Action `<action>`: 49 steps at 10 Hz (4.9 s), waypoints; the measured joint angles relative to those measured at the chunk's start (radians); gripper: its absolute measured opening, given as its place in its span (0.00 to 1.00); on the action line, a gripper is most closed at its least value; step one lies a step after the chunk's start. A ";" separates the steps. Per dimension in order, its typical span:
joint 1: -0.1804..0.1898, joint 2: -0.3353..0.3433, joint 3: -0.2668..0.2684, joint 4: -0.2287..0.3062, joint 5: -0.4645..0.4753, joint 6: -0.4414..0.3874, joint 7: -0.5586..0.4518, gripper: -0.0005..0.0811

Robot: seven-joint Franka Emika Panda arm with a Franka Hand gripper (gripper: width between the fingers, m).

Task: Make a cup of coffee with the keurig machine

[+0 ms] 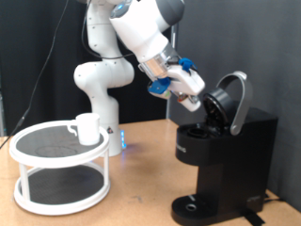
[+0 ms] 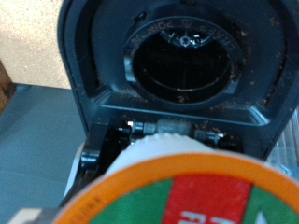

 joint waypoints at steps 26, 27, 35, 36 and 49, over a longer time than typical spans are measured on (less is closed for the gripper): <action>-0.002 0.048 0.056 -0.065 0.032 0.124 -0.028 0.90; -0.004 0.029 0.053 -0.075 0.039 0.148 -0.032 0.91; -0.025 -0.087 0.004 -0.097 0.185 0.126 -0.042 0.91; -0.031 -0.115 -0.001 -0.094 0.183 0.115 -0.029 0.91; -0.014 -0.130 0.044 0.083 0.158 -0.011 0.159 0.91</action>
